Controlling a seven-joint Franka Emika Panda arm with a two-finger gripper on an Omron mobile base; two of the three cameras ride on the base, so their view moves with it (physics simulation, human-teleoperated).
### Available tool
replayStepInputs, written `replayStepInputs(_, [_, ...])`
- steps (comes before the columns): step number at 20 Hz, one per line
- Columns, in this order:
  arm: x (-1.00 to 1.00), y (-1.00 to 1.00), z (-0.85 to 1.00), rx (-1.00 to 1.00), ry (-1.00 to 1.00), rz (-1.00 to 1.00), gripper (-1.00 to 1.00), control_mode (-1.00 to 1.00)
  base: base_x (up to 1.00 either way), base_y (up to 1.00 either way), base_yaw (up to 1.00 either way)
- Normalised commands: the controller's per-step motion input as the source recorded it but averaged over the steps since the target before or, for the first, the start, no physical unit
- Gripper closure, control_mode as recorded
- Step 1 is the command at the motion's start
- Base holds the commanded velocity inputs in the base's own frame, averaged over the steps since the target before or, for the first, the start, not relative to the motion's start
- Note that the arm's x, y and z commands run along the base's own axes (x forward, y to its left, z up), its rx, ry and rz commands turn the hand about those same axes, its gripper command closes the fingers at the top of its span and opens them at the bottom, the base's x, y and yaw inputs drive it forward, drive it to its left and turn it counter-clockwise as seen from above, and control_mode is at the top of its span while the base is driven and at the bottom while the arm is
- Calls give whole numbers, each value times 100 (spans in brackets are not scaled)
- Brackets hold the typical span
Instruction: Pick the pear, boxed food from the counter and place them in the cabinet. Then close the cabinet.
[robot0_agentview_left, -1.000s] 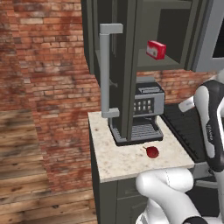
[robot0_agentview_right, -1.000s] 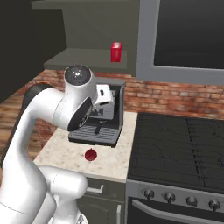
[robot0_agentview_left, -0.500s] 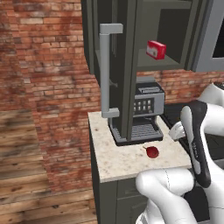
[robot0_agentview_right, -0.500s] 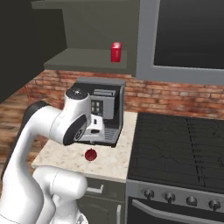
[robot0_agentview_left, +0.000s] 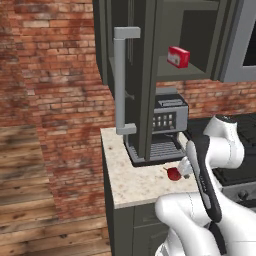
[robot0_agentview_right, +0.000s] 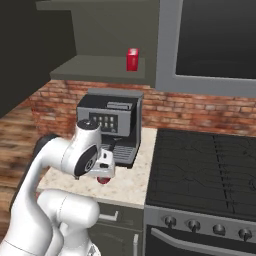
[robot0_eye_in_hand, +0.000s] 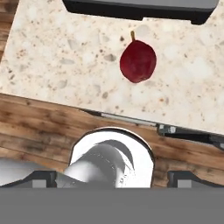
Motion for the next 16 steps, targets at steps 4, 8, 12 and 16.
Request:
replayStepInputs(4, [37,0,-47,1,4,-2,-100,-100,0,0,0])
replayStepInputs(8, [40,0,-40,0,0,-2,-100,-100,0,0,0])
replayStepInputs(12, [57,0,-24,0,0,-4,-100,-100,0,0,0])
replayStepInputs(16, [68,0,-17,0,0,-5,-100,-100,0,0,0])
